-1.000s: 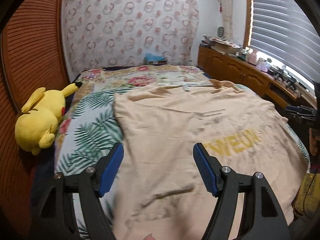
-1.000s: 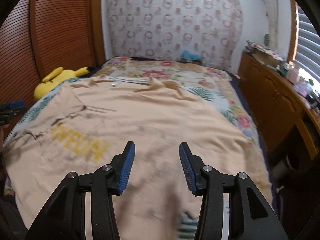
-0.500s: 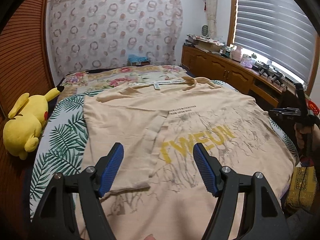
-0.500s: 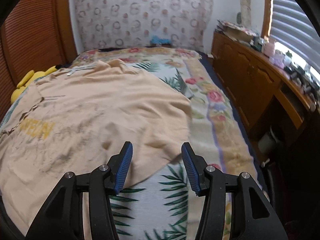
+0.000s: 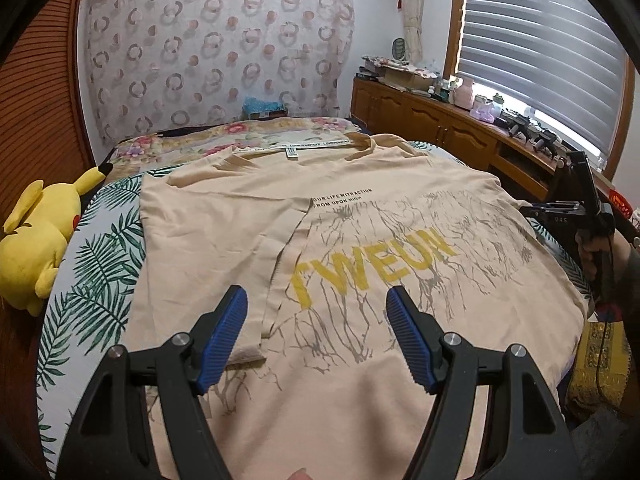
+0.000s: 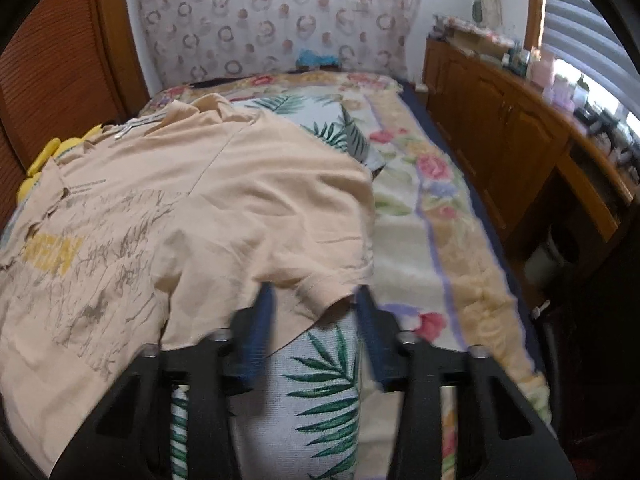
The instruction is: Fold small clothes
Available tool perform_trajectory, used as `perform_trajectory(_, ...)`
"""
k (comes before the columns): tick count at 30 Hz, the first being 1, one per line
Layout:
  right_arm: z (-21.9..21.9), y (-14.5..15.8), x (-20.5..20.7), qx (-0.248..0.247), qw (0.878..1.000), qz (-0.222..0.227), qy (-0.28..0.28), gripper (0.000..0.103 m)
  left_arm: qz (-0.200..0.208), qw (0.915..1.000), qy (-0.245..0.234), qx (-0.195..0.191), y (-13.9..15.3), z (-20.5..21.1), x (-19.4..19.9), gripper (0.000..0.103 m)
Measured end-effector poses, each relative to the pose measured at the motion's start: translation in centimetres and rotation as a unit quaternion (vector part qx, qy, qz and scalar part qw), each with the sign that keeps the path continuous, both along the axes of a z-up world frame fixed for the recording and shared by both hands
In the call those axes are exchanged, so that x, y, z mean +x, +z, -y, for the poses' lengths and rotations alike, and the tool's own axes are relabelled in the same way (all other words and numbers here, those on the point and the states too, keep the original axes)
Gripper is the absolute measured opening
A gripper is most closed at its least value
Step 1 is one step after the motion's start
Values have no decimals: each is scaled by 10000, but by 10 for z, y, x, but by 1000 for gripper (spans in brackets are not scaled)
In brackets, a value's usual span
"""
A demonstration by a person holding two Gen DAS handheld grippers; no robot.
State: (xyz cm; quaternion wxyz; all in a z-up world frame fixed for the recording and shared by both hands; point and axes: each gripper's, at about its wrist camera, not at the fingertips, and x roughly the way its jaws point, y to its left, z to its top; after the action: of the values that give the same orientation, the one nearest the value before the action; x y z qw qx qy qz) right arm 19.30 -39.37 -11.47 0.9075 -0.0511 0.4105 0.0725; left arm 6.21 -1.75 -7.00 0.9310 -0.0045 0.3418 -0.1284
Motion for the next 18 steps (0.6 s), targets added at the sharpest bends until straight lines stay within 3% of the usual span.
perform_trajectory(1, -2, 1, -1, -91, 9999, 65, 71, 15, 1, 10000, -5, 2, 0, 0, 0, 72)
perform_trajectory(5, -10, 1, -4, -360, 9989, 175, 258, 3, -4, 10000, -13, -19, -1, 2, -1, 72)
perform_trajectory(9, -11, 14, -8, -297, 9981, 464, 275, 1, -1, 10000, 8, -43, -1, 1, -3, 72)
perform_trajectory(18, -45, 83, -11, -105, 9902, 1216, 683, 1, 70, 9999, 83, -133, 3, -5, -4, 72)
